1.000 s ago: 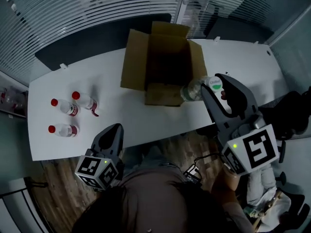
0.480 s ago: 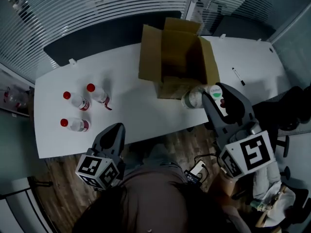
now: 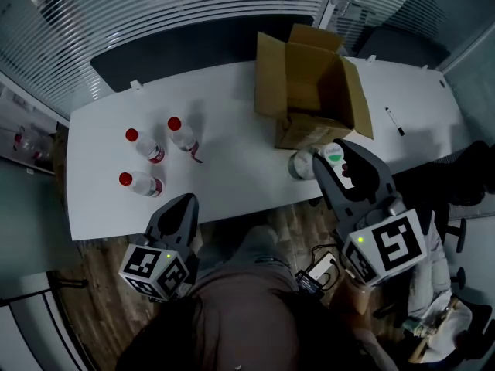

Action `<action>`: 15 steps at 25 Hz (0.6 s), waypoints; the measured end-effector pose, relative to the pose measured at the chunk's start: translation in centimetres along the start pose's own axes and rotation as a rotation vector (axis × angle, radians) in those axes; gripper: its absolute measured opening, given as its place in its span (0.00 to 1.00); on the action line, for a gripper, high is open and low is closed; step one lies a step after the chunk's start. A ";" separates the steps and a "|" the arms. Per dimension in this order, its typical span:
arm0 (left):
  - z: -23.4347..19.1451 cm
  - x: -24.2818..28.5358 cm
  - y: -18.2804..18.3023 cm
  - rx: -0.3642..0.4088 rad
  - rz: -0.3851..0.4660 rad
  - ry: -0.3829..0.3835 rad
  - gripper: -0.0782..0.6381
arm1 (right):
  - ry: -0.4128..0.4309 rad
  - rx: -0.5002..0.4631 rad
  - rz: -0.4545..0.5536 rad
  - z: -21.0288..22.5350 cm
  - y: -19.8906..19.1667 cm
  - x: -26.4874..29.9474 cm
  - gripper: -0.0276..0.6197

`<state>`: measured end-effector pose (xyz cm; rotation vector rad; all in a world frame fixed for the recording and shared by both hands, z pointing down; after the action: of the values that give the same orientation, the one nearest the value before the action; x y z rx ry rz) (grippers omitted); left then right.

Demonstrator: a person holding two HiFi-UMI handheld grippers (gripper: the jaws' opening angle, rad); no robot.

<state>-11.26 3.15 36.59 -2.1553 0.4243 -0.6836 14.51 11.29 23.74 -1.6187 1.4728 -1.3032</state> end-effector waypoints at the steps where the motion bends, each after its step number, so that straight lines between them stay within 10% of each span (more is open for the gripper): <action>1: -0.3 -0.5 0.1 -0.004 0.002 0.011 0.12 | 0.015 -0.001 0.002 -0.6 0.2 0.4 0.30; 15: -4.4 -6.4 0.5 -0.078 0.097 0.177 0.12 | 0.246 -0.018 0.044 -7.2 2.1 7.4 0.30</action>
<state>-19.04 3.37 36.38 -2.1388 0.6547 -0.8182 6.44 5.09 26.35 -1.4691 1.6590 -1.5106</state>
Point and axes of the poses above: the fingertips, and each gripper's own axes: x forward along the fingers, z to its right, y out of its top, the point moved 6 cm from there along -x, backward along the fingers, and after that the axes turned 13 degrees about -x, right-handed, at the moved point
